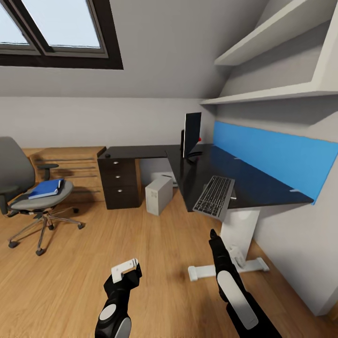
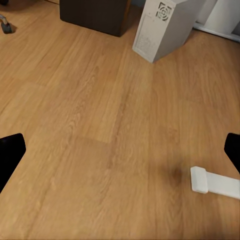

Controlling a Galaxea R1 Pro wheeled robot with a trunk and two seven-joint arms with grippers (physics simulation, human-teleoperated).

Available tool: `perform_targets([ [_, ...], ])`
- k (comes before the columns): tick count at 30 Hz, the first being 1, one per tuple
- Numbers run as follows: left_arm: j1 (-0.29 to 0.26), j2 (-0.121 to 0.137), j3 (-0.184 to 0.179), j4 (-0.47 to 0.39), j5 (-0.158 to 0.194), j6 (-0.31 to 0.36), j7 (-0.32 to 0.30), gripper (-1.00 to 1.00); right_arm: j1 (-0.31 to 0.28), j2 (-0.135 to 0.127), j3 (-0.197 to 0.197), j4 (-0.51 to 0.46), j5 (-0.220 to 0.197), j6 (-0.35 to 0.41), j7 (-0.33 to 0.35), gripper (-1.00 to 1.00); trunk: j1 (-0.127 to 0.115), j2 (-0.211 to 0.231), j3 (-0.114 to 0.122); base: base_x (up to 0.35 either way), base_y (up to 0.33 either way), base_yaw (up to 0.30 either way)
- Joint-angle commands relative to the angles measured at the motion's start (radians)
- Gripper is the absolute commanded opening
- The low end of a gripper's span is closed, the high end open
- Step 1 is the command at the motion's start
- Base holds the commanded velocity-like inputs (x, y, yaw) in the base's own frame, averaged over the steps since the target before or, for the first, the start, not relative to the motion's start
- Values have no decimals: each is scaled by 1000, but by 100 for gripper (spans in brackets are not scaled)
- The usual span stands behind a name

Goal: In the bedroom, organize the workspace by keeping the computer under the desk, ensuring the monitor is on the desk, placing the keyboard on the desk next to the monitor, placing the mouse on the desk next to the keyboard, moving the folder from the swivel chair onto the desk next to the mouse, stacking the notebook on top of the folder with the pen on top of the notebook, and positioning the swivel chair next to the desk.

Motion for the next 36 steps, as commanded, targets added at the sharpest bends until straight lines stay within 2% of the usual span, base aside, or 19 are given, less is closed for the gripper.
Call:
perform_targets([
  [1,-1,0,-1,-1,5,4,7,100,-1,0,2,-1,-9,-17,-2,100,4,-8,-4,0,0,0],
  [4,-1,0,-1,-1,5,4,7,100,-1,1,3,-3,-10,-51,-3,100,15,-29,-14,0,0,0],
  [7,-1,0,-1,-1,5,4,7,100,-1,16,3,-6,-10,-102,-2,100,27,-50,-23,0,0,0],
  [10,-1,0,-1,2,5,4,7,100,-1,42,5,-7,-10,-187,-2,100,38,-71,-32,0,0,0],
  [13,-1,0,-1,12,5,2,4,100,-1,74,8,-9,-10,-280,7,100,38,-71,-32,0,0,0],
  [15,-1,0,0,13,5,1,2,100,-1,81,9,-9,-10,-298,23,100,38,-71,-32,0,0,0],
  [19,-1,0,-12,16,5,0,-1,100,-1,88,9,-9,-11,-312,95,100,38,-71,-32,0,0,0],
  [24,-1,3,-53,17,5,-1,2,100,-1,88,2,0,-14,-311,214,100,38,-71,-32,0,0,0],
  [26,-1,3,-55,17,5,-2,2,100,-1,88,1,4,-27,-310,218,100,38,-71,-32,37,0,0],
  [32,-1,4,-55,17,5,-1,-1,100,-1,86,0,5,-109,-313,219,100,38,-71,-32,214,0,0],
  [36,-1,4,-55,17,5,-1,1,100,-1,87,1,6,-121,-316,219,100,38,-71,-32,305,0,0],
])
